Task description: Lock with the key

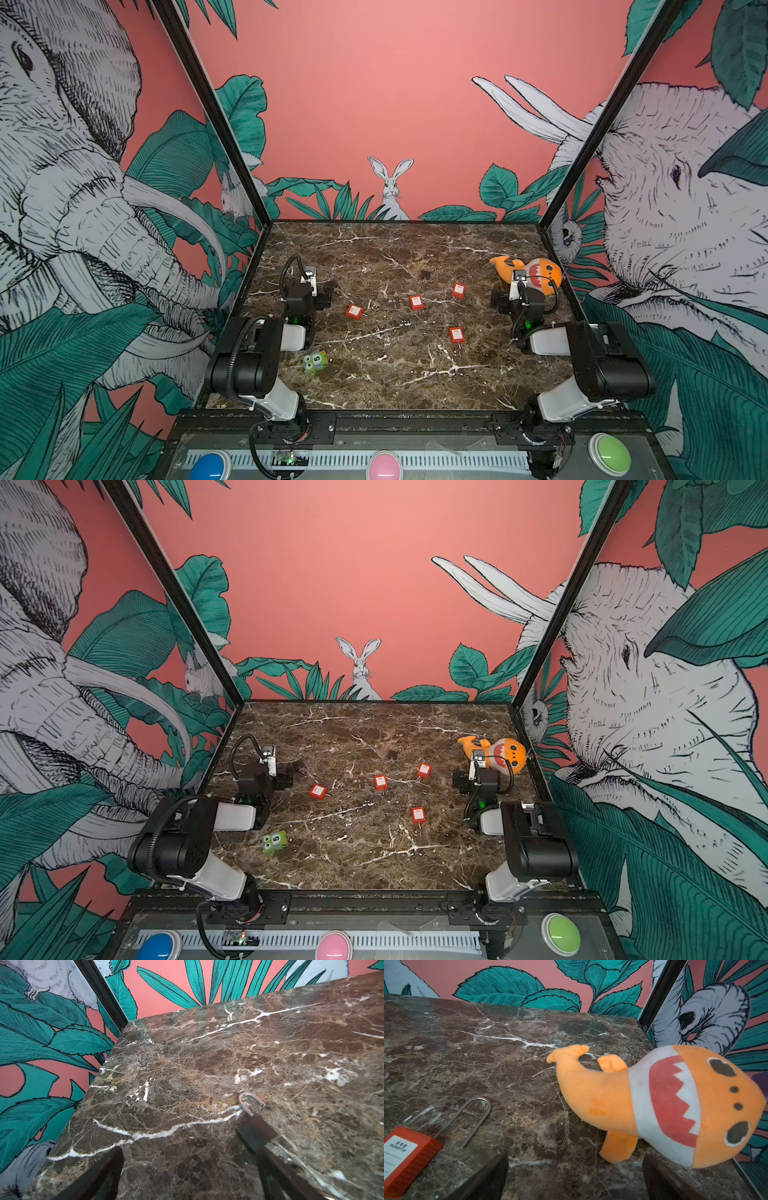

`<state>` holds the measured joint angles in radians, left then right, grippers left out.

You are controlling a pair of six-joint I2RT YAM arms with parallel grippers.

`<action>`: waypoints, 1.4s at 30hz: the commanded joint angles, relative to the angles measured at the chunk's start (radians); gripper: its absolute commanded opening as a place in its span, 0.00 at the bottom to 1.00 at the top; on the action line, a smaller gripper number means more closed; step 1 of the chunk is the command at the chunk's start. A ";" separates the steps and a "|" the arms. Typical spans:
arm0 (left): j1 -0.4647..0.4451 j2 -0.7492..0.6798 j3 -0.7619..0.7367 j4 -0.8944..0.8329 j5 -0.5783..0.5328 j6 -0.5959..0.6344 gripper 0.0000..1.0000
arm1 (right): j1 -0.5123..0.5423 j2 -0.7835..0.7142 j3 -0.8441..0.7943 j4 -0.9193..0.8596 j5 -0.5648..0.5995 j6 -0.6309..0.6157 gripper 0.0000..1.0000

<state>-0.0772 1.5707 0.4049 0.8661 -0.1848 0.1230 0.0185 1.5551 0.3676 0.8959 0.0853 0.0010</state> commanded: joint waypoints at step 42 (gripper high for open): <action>0.000 -0.210 0.083 -0.285 -0.021 -0.033 1.00 | 0.030 -0.210 -0.025 -0.071 0.162 0.026 0.99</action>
<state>-0.0772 1.4647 0.4191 0.7372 -0.1909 0.1215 0.0299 1.4307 0.2974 0.8909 0.1905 0.0261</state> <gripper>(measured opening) 0.995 0.992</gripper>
